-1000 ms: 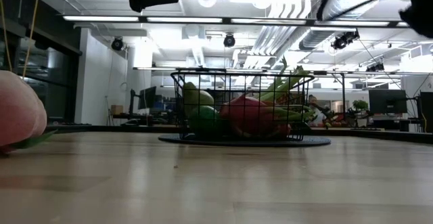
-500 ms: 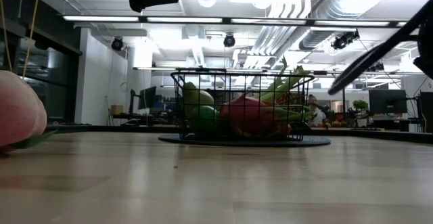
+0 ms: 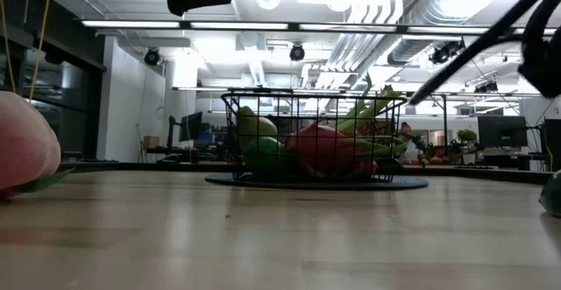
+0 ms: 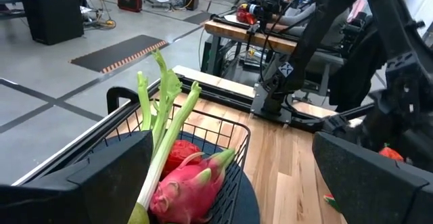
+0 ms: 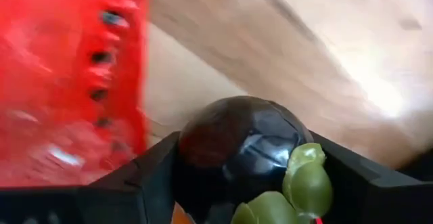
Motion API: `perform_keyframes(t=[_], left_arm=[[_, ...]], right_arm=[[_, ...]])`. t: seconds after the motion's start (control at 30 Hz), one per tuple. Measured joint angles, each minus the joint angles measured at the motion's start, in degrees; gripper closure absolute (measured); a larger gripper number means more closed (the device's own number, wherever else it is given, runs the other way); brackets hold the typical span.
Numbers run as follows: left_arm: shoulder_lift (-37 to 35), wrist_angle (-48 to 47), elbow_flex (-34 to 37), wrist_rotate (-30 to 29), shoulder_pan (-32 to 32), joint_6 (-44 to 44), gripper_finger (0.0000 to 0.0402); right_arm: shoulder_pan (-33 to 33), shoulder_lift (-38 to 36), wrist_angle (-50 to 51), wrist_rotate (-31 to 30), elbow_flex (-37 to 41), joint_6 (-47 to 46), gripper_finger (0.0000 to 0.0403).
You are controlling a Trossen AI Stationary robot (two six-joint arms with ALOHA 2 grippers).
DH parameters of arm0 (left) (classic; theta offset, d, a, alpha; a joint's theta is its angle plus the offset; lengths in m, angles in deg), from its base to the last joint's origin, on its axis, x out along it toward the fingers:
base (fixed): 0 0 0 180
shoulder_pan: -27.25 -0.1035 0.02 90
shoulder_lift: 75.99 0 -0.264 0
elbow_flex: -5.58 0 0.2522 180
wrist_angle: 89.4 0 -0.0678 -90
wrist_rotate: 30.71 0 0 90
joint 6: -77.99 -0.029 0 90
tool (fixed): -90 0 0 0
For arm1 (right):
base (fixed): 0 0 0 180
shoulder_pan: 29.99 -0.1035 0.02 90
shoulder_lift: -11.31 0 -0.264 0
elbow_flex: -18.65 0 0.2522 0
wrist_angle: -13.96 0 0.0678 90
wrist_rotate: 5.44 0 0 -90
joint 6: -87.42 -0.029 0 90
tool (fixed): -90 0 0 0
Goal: Build produce basket
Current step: Put the mangosteen into the wire basket
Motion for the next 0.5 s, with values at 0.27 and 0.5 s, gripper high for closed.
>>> perform_keyframes(t=[0.27,0.5], left_arm=[[0.0,0.0,0.0,0.0,0.0,0.0,0.0009],[0.0,0.0,0.0,0.8,0.4,0.0,0.0009]], right_arm=[[0.8,-17.2,10.7,-12.9,0.0,3.3,0.0154],[11.0,-31.0,-3.2,-25.5,0.0,29.3,0.0154]])
